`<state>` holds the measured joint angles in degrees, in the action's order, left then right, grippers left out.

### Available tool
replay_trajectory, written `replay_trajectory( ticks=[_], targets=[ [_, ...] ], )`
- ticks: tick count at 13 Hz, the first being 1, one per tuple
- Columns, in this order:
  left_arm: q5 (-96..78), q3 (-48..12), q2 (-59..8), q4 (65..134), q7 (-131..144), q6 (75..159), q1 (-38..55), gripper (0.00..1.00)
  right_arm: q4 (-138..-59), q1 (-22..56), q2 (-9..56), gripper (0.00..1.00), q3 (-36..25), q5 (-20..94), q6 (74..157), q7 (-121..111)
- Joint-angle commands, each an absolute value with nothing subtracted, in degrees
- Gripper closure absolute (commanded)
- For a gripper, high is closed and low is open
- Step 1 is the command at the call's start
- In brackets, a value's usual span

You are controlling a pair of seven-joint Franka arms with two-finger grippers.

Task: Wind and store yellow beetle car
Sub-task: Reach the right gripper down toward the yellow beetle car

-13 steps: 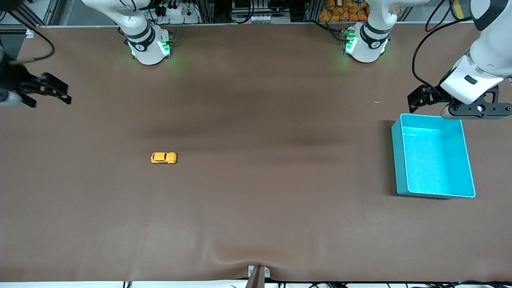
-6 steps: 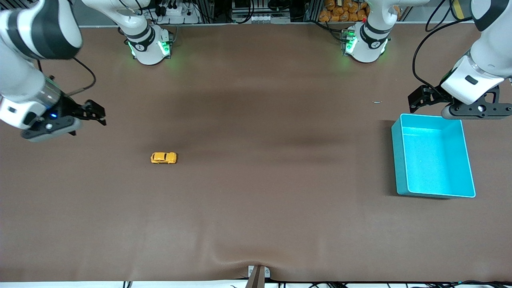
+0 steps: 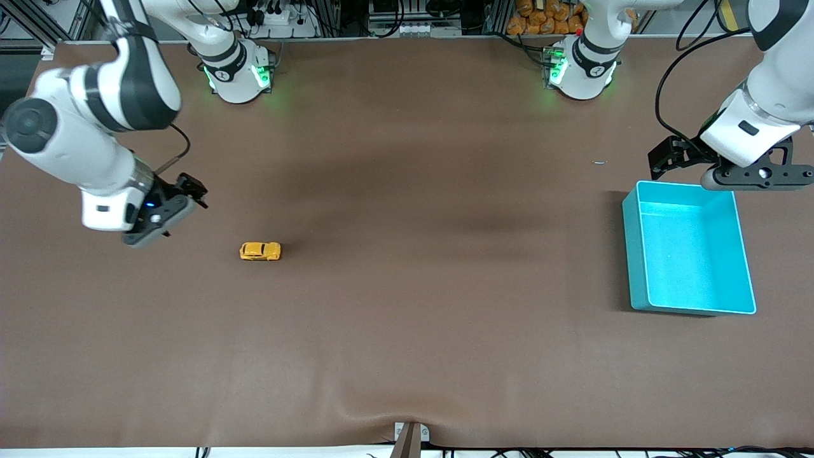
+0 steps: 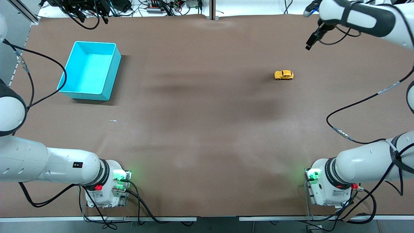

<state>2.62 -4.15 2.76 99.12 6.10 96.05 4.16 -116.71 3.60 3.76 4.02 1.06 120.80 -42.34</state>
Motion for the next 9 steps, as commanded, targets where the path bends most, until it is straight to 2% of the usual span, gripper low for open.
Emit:
replay_trajectory(
  ticks=[1, 4, 9],
  targets=[
    [2.46, -4.31, 2.81, 98.7, 5.36, 95.8, 3.69, 0.0, -119.79, 4.22, 6.4, 0.0, 4.04, 0.26, 125.76, -54.97],
    [2.46, -4.31, 2.72, 98.7, 5.36, 95.8, 3.69, 0.0, -119.88, 6.32, 11.76, 0.0, 4.04, 0.35, 128.05, -64.75],
    [2.46, -4.31, 2.73, 98.79, 5.36, 95.8, 3.69, 0.0, -121.03, 11.33, 16.07, 0.0, 3.87, -2.27, 132.44, -66.97]
  ],
)
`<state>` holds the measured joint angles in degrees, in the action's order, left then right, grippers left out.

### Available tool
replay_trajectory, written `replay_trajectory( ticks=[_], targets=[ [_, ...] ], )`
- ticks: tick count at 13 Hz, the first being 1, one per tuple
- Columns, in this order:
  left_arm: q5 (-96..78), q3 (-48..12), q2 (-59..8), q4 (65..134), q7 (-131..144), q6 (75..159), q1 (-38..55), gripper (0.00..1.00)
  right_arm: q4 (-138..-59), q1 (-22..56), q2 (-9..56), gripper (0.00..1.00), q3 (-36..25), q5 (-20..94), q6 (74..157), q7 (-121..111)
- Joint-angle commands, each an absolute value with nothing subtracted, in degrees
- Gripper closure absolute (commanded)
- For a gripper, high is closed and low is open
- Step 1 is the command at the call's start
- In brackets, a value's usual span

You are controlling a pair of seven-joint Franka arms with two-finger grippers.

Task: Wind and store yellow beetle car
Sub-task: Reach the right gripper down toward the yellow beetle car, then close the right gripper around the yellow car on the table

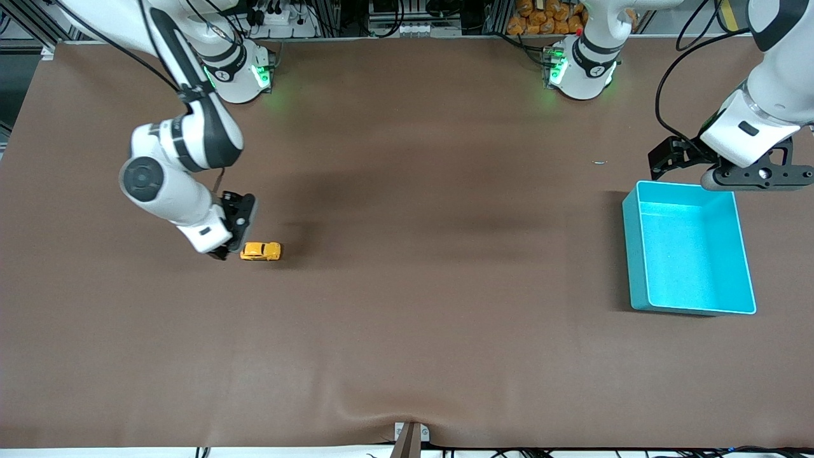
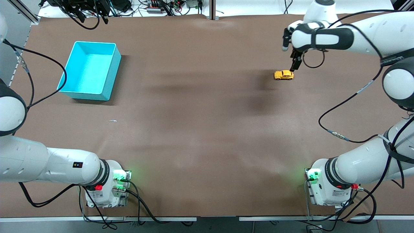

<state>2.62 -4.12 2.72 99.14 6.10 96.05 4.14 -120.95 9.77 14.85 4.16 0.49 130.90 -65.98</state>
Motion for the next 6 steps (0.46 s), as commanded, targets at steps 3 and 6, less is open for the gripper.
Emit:
replay_trajectory(
  ticks=[3, 6],
  targets=[
    [2.46, -4.31, 2.72, 98.79, 5.36, 95.8, 3.69, 0.0, -120.67, 11.43, 19.76, 0.0, 3.96, -5.62, 135.25, -67.32],
    [2.46, -4.31, 2.72, 98.7, 5.36, 95.8, 3.69, 0.0, -120.06, 10.99, 21.88, 0.06, 3.87, -6.33, 137.02, -68.47]
  ],
)
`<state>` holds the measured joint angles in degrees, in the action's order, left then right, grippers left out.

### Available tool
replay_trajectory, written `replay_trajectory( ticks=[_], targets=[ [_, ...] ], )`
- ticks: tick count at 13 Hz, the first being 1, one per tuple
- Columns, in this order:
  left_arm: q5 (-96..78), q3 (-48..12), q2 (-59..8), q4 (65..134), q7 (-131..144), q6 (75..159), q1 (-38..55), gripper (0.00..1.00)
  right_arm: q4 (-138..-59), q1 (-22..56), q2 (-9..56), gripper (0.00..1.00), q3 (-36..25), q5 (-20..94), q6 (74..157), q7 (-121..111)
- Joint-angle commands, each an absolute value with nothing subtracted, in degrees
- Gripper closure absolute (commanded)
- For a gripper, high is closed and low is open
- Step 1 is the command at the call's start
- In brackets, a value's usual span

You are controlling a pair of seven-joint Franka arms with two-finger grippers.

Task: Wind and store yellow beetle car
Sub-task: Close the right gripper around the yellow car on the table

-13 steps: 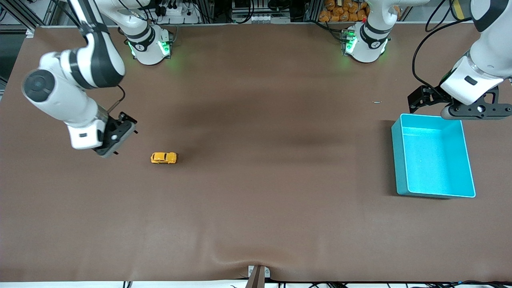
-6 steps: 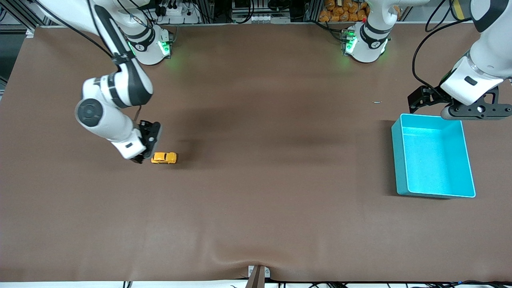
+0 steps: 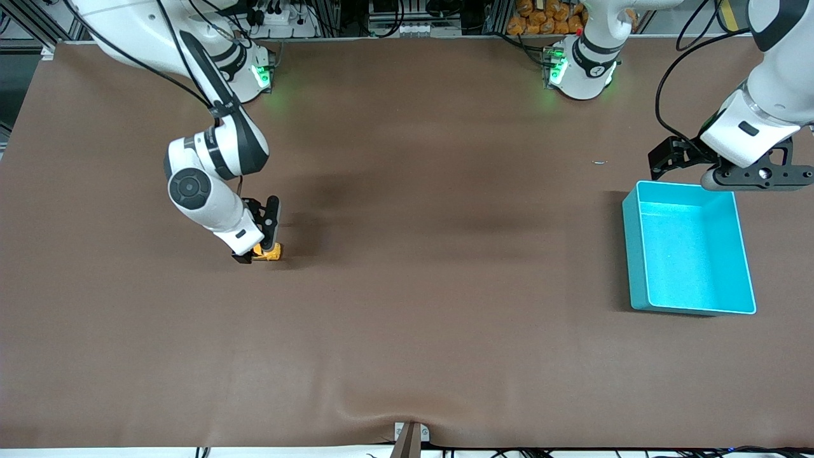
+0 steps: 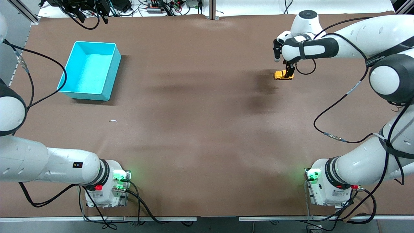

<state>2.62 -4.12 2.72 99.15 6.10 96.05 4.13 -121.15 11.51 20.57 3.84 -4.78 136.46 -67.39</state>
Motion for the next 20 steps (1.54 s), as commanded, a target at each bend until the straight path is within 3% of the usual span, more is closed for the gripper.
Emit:
replay_trajectory(
  ticks=[1, 9, 12, 20],
  targets=[
    [2.46, -4.31, 2.72, 98.61, 5.36, 95.8, 3.78, 0.0, -119.8, 11.07, 22.58, 0.1, 3.95, -6.33, 137.8, -68.55],
    [2.46, -4.39, 2.81, 98.44, 5.89, 95.71, 3.96, 0.0, -117.51, 10.9, 26.63, 0.17, 3.87, -9.84, 141.15, -68.55],
    [2.46, -4.39, 2.81, 98.35, 5.89, 95.71, 4.04, 0.0, -117.51, 10.99, 27.33, 0.27, 3.87, -9.93, 141.24, -68.55],
    [2.46, -4.39, 2.73, 98.35, 5.89, 95.71, 4.04, 0.0, -117.95, 11.43, 27.33, 0.65, 3.87, -9.93, 141.07, -68.47]
  ],
)
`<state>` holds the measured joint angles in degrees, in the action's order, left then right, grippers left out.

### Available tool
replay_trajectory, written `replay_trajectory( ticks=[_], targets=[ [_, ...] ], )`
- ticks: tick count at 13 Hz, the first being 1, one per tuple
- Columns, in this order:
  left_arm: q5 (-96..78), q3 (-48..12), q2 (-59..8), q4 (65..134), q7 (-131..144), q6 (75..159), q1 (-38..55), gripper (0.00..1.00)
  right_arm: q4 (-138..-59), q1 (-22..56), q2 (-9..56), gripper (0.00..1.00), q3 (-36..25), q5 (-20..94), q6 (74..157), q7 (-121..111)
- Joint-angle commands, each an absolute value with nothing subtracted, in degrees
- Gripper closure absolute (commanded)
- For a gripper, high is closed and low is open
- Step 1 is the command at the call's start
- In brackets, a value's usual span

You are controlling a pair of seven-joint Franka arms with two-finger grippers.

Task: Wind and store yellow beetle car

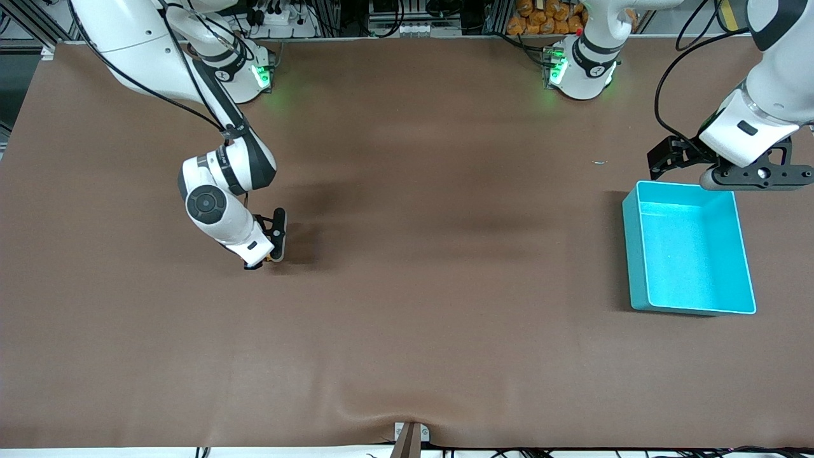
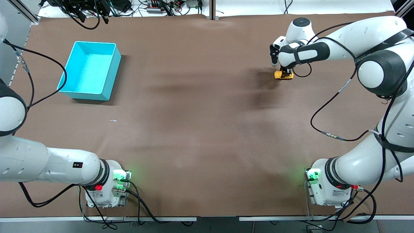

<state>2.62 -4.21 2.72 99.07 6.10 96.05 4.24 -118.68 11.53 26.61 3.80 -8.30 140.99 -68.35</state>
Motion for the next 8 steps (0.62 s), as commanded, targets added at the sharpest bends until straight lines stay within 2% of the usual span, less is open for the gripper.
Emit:
replay_trajectory(
  ticks=[1, 8],
  targets=[
    [2.46, -4.39, 2.81, 98.35, 5.8, 95.71, 3.96, 0.0, -117.95, 11.43, 27.33, 0.65, 3.87, -9.93, 141.06, -68.47],
    [2.46, -4.39, 2.72, 98.44, 5.8, 95.8, 3.87, 0.0, -118.21, 10.9, 27.33, 0.65, 3.78, -10.37, 141.06, -68.55]
  ],
)
